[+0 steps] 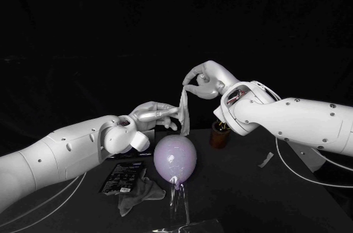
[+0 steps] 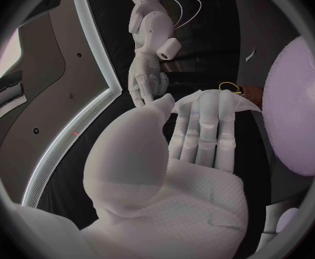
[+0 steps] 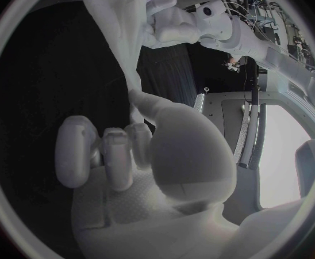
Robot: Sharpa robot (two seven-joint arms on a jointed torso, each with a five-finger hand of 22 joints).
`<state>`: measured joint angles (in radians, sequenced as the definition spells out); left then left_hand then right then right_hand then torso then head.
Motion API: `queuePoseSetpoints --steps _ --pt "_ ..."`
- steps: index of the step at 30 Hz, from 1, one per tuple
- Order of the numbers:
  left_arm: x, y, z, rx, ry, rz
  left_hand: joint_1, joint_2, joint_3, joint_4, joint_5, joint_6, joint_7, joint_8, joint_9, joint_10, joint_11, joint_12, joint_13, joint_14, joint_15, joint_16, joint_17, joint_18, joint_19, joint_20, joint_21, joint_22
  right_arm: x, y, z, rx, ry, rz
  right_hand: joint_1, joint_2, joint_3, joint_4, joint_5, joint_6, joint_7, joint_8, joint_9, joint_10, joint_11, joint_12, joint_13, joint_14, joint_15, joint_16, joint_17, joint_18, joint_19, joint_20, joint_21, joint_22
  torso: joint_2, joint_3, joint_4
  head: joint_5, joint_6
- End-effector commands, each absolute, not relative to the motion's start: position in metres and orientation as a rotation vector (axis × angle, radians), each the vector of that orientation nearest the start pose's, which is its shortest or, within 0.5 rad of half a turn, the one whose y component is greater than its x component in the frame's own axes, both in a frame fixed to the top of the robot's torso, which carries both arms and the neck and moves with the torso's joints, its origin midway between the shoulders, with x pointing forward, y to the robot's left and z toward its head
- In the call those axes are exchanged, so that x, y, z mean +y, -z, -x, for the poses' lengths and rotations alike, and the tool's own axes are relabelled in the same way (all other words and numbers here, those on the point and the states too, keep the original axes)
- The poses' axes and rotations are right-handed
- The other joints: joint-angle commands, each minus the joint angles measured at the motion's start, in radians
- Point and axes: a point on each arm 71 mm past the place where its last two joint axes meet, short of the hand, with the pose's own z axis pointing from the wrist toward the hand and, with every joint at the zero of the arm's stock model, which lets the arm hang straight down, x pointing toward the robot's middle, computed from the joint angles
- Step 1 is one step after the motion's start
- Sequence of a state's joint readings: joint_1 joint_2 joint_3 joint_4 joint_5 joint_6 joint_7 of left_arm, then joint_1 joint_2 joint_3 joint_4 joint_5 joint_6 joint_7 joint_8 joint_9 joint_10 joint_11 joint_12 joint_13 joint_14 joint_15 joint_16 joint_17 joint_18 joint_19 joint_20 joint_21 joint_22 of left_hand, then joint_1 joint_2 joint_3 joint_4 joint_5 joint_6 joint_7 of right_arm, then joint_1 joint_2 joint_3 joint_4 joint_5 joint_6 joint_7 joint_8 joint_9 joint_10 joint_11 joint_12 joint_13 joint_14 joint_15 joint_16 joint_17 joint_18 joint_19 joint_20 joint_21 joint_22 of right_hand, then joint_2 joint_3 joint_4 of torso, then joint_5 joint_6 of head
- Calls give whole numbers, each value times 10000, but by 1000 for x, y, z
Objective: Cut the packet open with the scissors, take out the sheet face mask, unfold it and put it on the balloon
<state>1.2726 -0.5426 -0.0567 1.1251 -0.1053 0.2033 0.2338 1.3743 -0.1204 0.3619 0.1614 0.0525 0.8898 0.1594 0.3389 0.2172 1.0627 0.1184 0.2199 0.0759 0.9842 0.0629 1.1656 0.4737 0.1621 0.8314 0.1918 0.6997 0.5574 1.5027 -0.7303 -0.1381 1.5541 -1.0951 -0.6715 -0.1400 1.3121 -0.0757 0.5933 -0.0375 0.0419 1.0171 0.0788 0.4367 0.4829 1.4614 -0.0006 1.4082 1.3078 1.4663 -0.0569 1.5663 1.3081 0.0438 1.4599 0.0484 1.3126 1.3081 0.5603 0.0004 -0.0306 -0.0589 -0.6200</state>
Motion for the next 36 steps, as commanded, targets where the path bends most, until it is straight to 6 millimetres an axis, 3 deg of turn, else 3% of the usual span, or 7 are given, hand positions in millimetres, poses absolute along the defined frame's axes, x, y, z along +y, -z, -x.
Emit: queuePoseSetpoints --steps 1,5,16,23,28,33,36 --pt "138 172 -549 17835 18174 8746 319 227 229 -136 -40 224 -57 132 47 194 -68 37 26 53 -96 138 36 210 130 -4 94 67 -152 52 -508 12771 -8409 -1460 94 -37 45 6 68 61 -10 17 18 281 12 43 1517 1045 -44 45 2627 67 111 -14 54 1953 0 -2 5 -9 -9" --pt "139 173 -550 17840 17845 8801 578 228 255 -207 -43 400 -60 269 94 389 -125 111 54 181 -160 391 92 210 247 -79 279 191 -152 52 -507 12777 -8433 -1449 94 -37 45 6 68 61 -10 17 18 281 12 43 1517 1045 -44 45 2627 67 111 -14 54 1953 0 -4 9 -15 -10" --pt "138 175 -551 17919 17134 8740 461 -368 -170 -67 -44 435 -36 321 89 513 -138 172 87 275 -169 677 122 196 296 -146 453 329 -151 53 -507 12800 -8443 -1439 94 -37 45 6 68 61 -10 17 18 281 12 43 1517 1045 -44 45 2627 67 111 -14 54 1953 5 -5 12 -12 -26" --pt "139 175 -552 17822 16909 8816 419 -463 -283 18 -44 470 -39 352 91 550 -145 204 106 281 -175 742 120 192 295 -157 484 359 -151 53 -509 12831 -8390 -1452 94 -37 45 6 68 61 -10 17 18 281 12 43 1517 1045 -44 45 2627 67 111 -14 54 1953 7 -6 11 -13 -37" --pt "141 176 -554 17669 16520 8899 45 -744 -689 374 -50 548 -64 420 101 675 -188 323 176 341 -202 888 117 194 329 -170 542 408 -150 53 -510 12849 -8389 -1449 86 -42 70 7 68 51 -5 34 27 277 18 33 1513 1045 -39 45 2627 67 112 -11 54 1953 5 -4 11 -28 -49" --pt "142 176 -555 17490 16163 9001 217 -726 -774 442 -44 666 -153 519 134 786 -268 438 246 439 -279 1009 111 205 411 -203 622 461 -149 53 -509 12862 -8419 -1433 86 -42 70 7 68 51 -5 34 27 277 18 33 1513 1045 -39 45 2627 67 112 -11 54 1953 1 -3 6 -12 -56" --pt "143 176 -556 17383 16025 9052 579 -519 -622 359 -41 754 -223 584 156 841 -328 487 277 511 -339 1082 106 210 467 -234 688 504 -149 53 -509 12872 -8436 -1423 86 -42 70 7 68 51 -5 34 27 277 18 33 1513 1045 -39 45 2627 67 112 -11 54 1953 1 -3 4 -9 -59"
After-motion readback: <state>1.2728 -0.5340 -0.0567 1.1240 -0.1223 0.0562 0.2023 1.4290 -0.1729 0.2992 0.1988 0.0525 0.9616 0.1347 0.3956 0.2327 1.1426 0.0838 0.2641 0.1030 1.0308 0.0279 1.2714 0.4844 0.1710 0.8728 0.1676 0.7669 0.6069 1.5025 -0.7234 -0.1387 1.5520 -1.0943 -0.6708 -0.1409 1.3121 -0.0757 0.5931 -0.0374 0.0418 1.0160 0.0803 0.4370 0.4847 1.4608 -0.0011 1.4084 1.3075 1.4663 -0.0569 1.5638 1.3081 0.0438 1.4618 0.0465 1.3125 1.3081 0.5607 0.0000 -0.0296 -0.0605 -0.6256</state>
